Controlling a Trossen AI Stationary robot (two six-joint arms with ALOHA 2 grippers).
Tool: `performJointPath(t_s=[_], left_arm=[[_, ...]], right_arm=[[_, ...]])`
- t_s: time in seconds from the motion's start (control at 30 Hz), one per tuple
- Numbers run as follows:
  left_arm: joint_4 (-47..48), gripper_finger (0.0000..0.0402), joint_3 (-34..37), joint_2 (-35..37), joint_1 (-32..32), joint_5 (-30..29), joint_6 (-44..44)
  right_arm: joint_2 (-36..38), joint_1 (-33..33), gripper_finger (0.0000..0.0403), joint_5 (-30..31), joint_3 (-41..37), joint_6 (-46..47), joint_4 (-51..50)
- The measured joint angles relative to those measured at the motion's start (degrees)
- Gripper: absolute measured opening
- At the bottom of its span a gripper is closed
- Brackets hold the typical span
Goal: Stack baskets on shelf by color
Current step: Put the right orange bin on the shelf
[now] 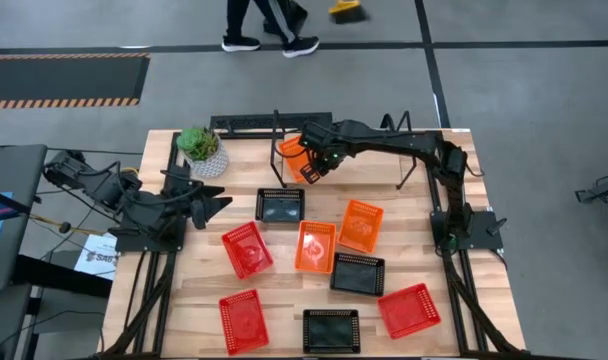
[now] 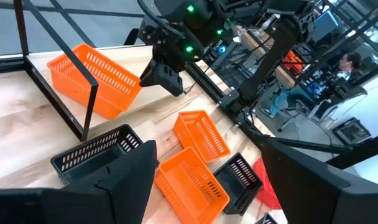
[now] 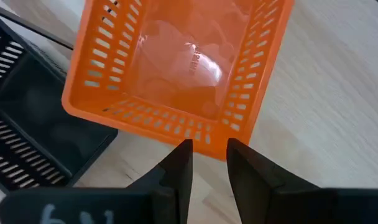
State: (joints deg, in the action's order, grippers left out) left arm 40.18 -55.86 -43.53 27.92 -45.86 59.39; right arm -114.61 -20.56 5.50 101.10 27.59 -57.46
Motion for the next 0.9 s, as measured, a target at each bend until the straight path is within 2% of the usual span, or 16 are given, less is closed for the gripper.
performJointPath(t_s=[0.17, 0.3, 0.43, 0.57, 0.73, 0.9], left_arm=[[-0.12, 0.0279, 0.0, -0.8, 0.0, 0.05, 0.01], [-0.14, 0.0279, 0.0, -0.83, 0.0, 0.18, 1.3], [-0.12, 0.0279, 0.0, -0.82, 0.0, 0.19, 1.52], [-0.12, 0.0279, 0.0, -0.82, 0.0, 0.19, 1.52], [-0.1, 0.0279, 0.0, -0.83, 0.0, 0.09, 1.52], [-0.1, 0.0279, 0.0, -0.85, 0.0, -0.63, 1.52]], right_arm=[[-0.04, 0.8, 0.0119, -0.03, 5.66, -0.9, 0.37], [0.02, 0.82, 0.0118, 1.96, 7.54, -2.79, 5.96], [0.02, -2.54, 0.0114, 2.51, 7.52, -2.84, 8.91], [0.02, -6.34, 0.0099, 0.23, 7.15, -3.4, 9.85], [-0.68, -7.46, 0.0069, -0.63, 7.0, -5.29, 10.75], [-3.28, -7.13, 0.001, -3.81, 7.61, -5.41, 11.98]])
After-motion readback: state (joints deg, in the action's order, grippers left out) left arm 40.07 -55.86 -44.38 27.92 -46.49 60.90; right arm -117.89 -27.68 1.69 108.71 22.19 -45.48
